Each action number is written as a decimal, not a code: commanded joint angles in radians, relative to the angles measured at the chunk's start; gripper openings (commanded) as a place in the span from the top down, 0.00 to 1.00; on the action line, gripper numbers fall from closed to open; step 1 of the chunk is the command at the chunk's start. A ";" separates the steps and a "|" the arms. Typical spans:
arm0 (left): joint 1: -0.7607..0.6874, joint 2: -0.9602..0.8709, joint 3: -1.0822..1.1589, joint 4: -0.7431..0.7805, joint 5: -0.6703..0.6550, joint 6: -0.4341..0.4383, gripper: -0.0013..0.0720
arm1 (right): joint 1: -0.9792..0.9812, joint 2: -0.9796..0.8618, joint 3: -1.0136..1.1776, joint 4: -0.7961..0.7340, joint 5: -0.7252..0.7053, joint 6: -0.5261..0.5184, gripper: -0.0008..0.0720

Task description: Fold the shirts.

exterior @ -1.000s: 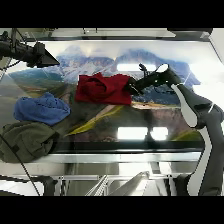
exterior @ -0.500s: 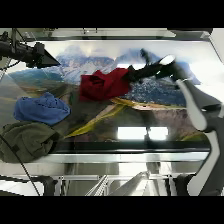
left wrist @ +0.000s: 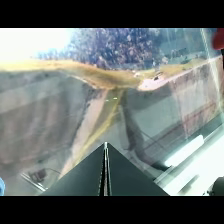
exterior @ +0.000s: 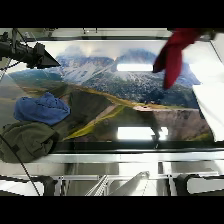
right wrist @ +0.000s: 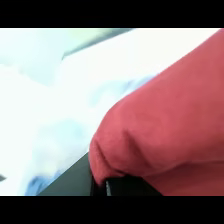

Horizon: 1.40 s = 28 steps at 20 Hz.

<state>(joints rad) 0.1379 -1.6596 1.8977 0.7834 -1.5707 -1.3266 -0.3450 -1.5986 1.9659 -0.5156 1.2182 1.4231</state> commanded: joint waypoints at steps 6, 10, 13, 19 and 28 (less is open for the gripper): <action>0.000 0.000 0.000 0.000 0.029 -0.002 0.98 | -0.330 -0.134 0.007 -0.122 -0.153 -0.017 0.97; 0.000 0.000 0.000 0.000 0.116 -0.001 0.98 | -0.344 -0.243 0.138 0.232 -0.229 -0.188 0.97; 0.000 0.000 0.000 0.001 0.134 -0.001 0.98 | -0.367 -0.232 0.145 0.375 -0.250 -0.344 0.97; 0.000 0.000 0.000 0.001 0.095 -0.001 0.98 | -0.464 -0.228 0.101 0.126 0.014 -0.247 0.97; -0.011 0.000 0.000 0.002 0.035 -0.001 0.98 | -0.494 -0.212 0.034 -0.182 0.385 -0.109 0.97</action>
<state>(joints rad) 0.1341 -1.6596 1.8977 0.7845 -1.5177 -1.3281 -0.8352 -1.8225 2.0113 -0.6342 1.4986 1.2751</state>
